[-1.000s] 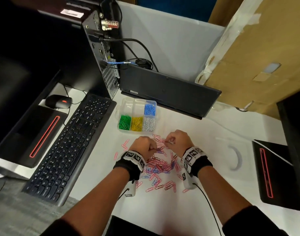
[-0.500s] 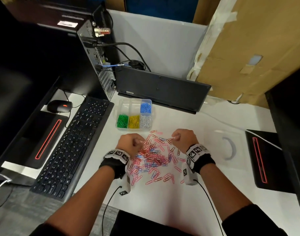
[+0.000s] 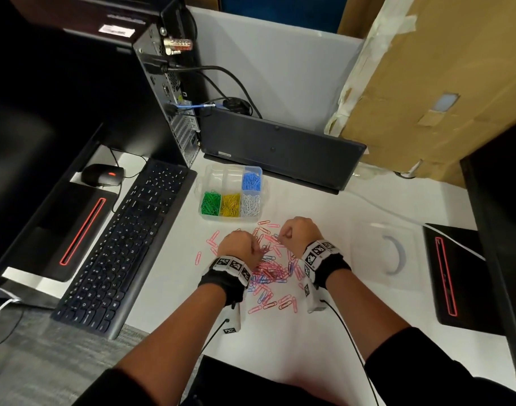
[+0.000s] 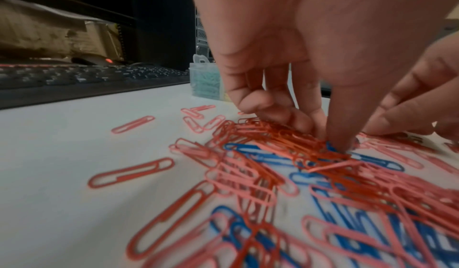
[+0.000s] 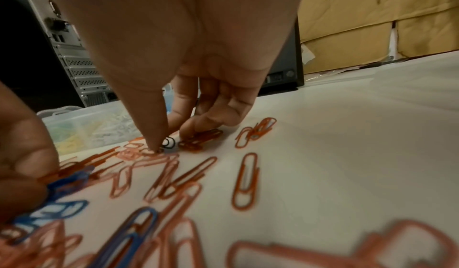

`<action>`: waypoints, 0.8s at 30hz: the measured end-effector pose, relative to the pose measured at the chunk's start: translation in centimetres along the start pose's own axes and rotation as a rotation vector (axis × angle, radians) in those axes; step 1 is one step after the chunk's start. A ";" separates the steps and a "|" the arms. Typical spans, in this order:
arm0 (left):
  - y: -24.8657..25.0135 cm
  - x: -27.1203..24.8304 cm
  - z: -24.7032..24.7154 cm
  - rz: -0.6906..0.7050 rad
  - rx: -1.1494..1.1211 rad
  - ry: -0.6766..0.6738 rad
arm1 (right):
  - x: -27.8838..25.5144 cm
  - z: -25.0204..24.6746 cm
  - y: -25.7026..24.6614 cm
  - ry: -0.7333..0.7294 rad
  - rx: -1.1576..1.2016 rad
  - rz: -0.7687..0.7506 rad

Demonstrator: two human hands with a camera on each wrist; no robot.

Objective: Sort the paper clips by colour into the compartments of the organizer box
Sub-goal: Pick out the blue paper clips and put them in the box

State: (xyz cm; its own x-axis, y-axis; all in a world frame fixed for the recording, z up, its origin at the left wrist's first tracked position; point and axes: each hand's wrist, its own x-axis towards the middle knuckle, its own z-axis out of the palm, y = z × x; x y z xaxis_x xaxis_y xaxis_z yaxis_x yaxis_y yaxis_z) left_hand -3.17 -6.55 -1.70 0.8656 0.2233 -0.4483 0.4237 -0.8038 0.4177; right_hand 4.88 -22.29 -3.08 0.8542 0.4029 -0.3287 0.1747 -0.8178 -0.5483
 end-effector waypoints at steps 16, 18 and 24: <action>-2.7 -0.9 -1.6 -0.058 -0.453 -0.035 | -3.0 0.3 -0.7 -0.299 1.297 0.320; -2.9 -1.0 -1.7 -0.053 -0.468 -0.034 | -2.9 0.6 -1.1 -0.287 1.227 0.305; -3.5 -0.7 -1.8 0.043 -0.270 0.068 | -3.3 0.6 -1.4 -0.299 1.284 0.281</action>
State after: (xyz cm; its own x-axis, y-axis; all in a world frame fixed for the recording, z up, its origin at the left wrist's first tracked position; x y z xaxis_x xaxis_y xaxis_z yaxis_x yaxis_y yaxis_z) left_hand -4.76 -2.85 -1.46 0.8965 0.2355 -0.3752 0.4337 -0.6393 0.6350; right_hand 1.55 -22.27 -1.68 0.6177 0.4949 -0.6112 -0.7061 0.0068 -0.7081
